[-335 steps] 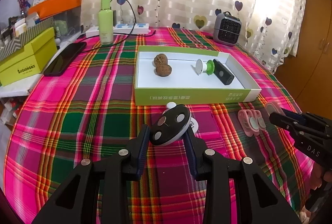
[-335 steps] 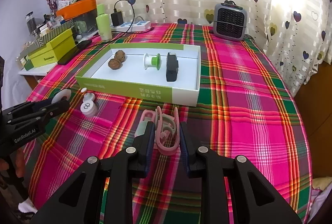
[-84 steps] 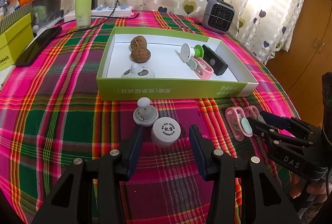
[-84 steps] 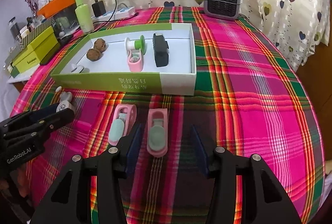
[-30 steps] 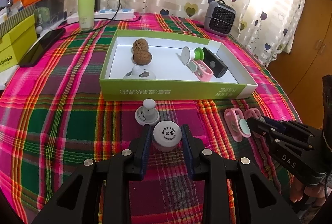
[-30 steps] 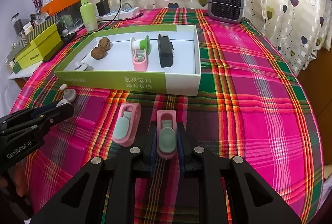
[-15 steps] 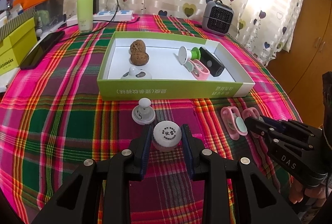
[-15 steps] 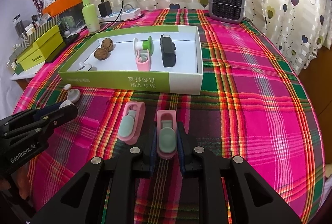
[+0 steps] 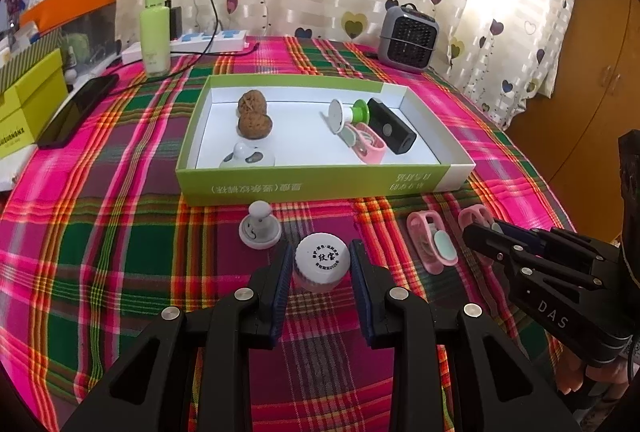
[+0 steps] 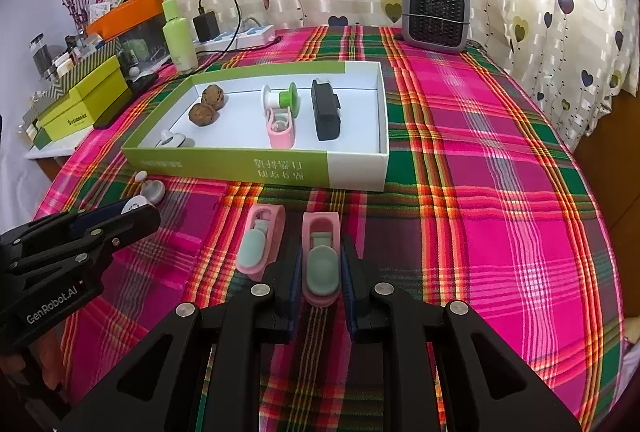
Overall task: Organize objects
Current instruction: 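Carry the pink-mint clip and the white cap toward the tray with both grippers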
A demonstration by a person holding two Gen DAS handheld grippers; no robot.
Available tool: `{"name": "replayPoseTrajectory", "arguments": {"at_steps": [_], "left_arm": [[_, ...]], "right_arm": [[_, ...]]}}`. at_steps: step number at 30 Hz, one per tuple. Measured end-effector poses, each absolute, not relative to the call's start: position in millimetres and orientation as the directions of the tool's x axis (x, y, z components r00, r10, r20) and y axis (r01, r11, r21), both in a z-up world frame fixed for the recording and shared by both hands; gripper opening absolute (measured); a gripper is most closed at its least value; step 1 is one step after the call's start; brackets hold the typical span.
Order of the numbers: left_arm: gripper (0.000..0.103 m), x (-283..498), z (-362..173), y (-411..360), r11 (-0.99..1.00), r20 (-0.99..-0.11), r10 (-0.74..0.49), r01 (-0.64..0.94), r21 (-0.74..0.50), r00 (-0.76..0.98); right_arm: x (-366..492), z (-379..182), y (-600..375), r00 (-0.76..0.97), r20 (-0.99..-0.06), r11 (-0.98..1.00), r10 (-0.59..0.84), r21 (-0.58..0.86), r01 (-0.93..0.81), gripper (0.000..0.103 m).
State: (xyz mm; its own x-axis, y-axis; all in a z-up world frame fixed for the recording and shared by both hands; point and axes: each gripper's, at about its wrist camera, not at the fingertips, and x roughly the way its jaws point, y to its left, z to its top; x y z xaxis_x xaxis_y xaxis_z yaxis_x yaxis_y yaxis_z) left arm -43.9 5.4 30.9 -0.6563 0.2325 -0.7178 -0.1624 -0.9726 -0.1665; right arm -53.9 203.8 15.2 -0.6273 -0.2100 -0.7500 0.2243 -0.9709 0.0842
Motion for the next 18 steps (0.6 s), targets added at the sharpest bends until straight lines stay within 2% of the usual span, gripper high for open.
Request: {"name": "replayPoseTrajectory", "arguments": {"at_steps": [18], "left_arm": [[0.027,-65.5,48.2,14.6,-0.97,-0.707,0.242,-0.181,-0.162,-0.665]], "right_arm": [[-71.3,33.2,209.2,-0.636,-0.731,-0.962,-0.247,0.103,0.255,0.018]]}}
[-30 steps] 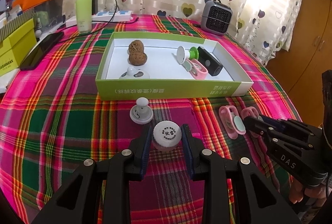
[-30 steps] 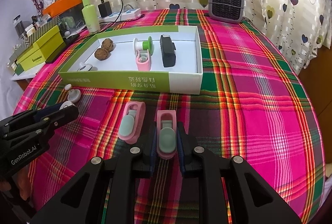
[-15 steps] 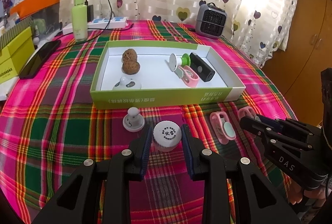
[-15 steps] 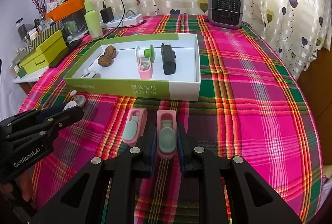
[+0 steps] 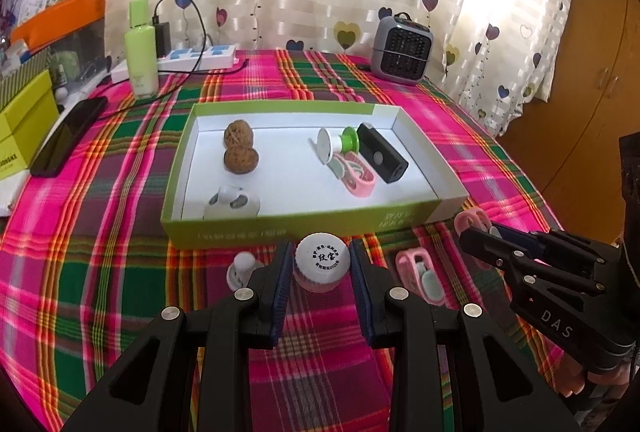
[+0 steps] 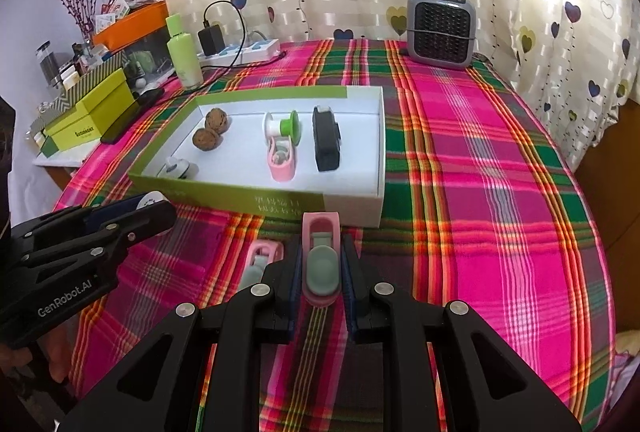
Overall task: Organize objects
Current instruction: 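Carry the pink-mint clip and the white cap toward the tray with both grippers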
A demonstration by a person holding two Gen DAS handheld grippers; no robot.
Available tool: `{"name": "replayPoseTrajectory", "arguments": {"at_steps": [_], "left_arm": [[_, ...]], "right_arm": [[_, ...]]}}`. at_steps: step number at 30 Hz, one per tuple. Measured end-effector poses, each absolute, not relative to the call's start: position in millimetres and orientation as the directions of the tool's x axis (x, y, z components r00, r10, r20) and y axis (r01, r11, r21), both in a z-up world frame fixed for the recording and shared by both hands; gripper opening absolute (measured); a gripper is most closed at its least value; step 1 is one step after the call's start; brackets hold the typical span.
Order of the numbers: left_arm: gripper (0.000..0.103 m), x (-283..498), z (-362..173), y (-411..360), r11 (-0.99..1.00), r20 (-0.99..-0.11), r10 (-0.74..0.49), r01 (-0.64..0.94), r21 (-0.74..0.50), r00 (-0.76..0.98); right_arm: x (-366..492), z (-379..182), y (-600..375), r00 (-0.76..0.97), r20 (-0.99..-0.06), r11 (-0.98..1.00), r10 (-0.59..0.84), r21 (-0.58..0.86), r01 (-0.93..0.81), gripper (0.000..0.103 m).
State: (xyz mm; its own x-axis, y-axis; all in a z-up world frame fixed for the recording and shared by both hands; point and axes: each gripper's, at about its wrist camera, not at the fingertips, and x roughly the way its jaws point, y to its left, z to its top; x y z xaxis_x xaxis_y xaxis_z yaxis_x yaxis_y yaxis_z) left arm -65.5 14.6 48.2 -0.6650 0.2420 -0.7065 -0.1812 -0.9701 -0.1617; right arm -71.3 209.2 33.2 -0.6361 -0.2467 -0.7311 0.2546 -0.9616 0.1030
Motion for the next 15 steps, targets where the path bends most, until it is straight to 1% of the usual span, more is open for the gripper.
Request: {"name": "replayPoseTrajectory", "arguments": {"at_steps": [15], "left_arm": [[0.027,-102.7,51.8,14.7,-0.971,-0.712,0.237,-0.177,-0.16,-0.66]], "right_arm": [[-104.3,47.6,206.6,-0.638,-0.718,-0.953,-0.277,0.119,0.28,0.018]]}}
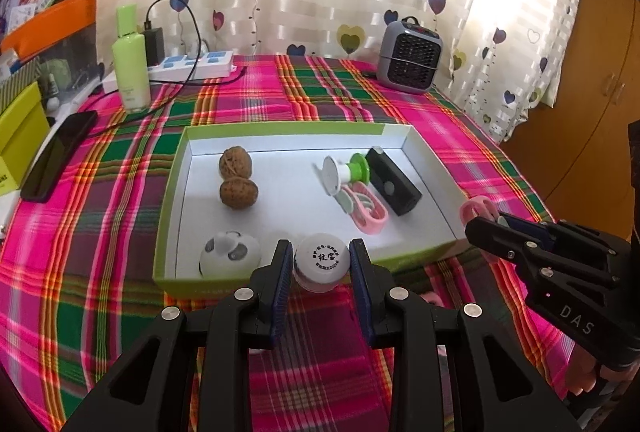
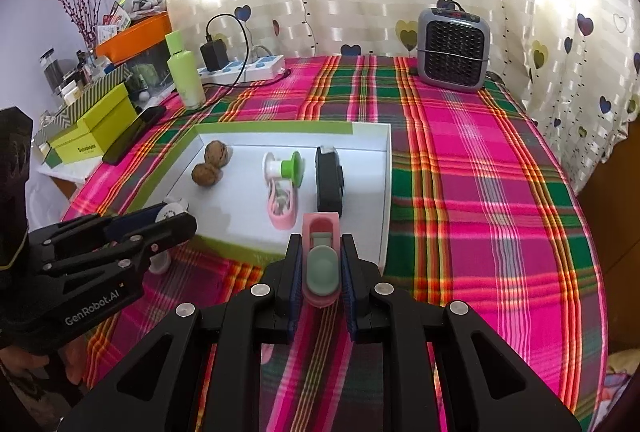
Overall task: Organize objects
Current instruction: 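Carry the pink-mint clip and the white cap toward the tray with both grippers, then lower and release the pink-mint clip with the right gripper while the left releases the white cap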
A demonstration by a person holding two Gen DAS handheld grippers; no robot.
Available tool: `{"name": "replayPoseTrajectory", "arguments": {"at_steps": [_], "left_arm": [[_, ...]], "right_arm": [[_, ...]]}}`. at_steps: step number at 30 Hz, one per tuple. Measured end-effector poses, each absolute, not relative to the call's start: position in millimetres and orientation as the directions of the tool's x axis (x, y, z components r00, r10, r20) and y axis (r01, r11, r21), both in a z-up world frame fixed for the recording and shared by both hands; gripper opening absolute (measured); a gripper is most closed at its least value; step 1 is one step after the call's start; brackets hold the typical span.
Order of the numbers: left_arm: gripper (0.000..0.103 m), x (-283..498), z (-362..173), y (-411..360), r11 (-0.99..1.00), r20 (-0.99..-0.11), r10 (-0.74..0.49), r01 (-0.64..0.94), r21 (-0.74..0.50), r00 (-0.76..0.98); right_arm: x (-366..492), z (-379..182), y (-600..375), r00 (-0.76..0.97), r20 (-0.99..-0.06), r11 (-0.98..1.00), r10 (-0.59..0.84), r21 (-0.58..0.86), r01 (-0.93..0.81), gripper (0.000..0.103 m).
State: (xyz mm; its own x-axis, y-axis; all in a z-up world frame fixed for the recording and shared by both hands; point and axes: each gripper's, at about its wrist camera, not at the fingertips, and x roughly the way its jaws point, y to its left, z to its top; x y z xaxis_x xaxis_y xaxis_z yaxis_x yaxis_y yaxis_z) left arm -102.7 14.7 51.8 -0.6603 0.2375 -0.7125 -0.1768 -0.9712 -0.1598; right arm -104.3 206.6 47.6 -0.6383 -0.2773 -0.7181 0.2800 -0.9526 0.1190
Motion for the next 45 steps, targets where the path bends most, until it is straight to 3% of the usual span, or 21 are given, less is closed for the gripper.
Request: {"name": "replayPoseTrajectory", "arguments": {"at_steps": [45], "left_arm": [[0.025,-175.4,23.4,12.7,-0.981,-0.761,0.195,-0.137,-0.14,-0.619]], "right_arm": [[-166.7,43.6,185.6,-0.604,-0.736,-0.938,-0.307,0.129,0.321,0.018]]}}
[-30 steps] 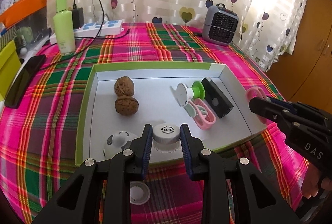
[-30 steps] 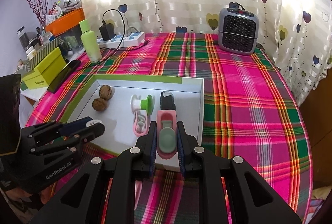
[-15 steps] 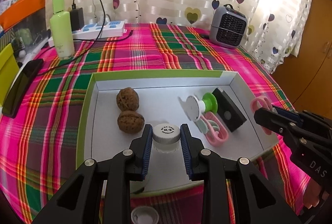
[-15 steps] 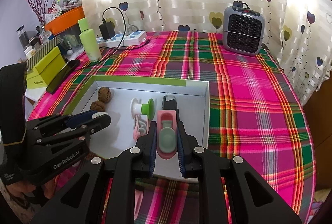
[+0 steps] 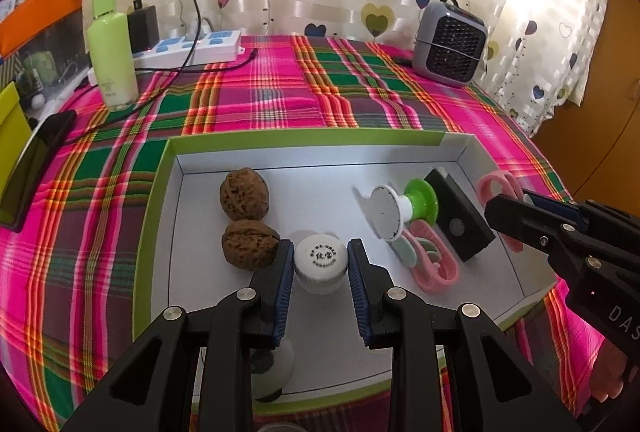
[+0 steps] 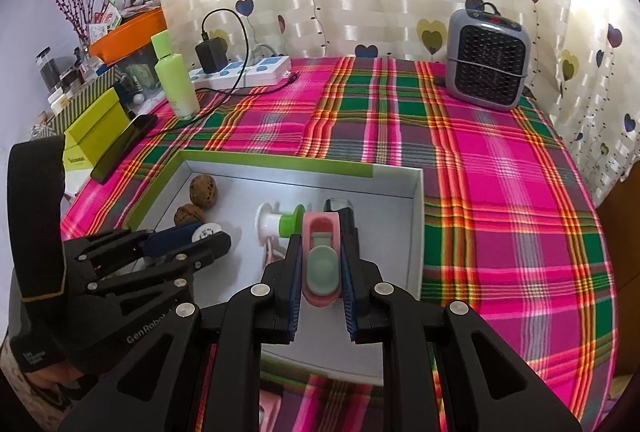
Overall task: Organize objects
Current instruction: 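Lower and release the pink-mint clip with the right gripper while the left releases the white cap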
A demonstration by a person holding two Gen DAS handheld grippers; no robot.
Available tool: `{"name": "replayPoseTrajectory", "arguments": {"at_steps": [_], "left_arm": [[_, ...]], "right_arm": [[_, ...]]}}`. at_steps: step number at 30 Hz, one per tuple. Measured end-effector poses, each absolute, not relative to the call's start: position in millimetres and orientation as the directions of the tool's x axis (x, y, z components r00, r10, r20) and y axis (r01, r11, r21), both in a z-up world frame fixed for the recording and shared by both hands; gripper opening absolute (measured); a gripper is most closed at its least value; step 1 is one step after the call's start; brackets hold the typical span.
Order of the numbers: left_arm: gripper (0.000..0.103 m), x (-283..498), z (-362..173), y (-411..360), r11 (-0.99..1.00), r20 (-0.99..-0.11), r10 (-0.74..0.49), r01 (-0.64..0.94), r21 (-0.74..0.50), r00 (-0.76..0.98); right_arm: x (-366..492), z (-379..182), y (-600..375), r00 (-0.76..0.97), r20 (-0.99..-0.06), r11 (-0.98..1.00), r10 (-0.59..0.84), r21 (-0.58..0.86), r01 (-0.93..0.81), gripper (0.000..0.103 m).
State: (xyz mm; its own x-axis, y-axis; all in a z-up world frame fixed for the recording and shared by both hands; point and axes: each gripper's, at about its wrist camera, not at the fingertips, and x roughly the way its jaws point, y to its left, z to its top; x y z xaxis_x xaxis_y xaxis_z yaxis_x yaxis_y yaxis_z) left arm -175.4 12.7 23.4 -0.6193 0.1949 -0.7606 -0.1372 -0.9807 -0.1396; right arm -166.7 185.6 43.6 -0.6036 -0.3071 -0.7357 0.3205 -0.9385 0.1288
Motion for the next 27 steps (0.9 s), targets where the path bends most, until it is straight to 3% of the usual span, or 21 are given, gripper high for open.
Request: {"name": "replayPoseTrajectory", "arguments": {"at_steps": [27], "left_arm": [[0.026,-177.1,18.7,13.6,-0.979,-0.765,0.202,-0.141,-0.146,-0.612]], "right_arm": [[-187.2,28.2,171.0,-0.607,-0.733,-0.934,-0.307,0.109,0.34,0.018]]}}
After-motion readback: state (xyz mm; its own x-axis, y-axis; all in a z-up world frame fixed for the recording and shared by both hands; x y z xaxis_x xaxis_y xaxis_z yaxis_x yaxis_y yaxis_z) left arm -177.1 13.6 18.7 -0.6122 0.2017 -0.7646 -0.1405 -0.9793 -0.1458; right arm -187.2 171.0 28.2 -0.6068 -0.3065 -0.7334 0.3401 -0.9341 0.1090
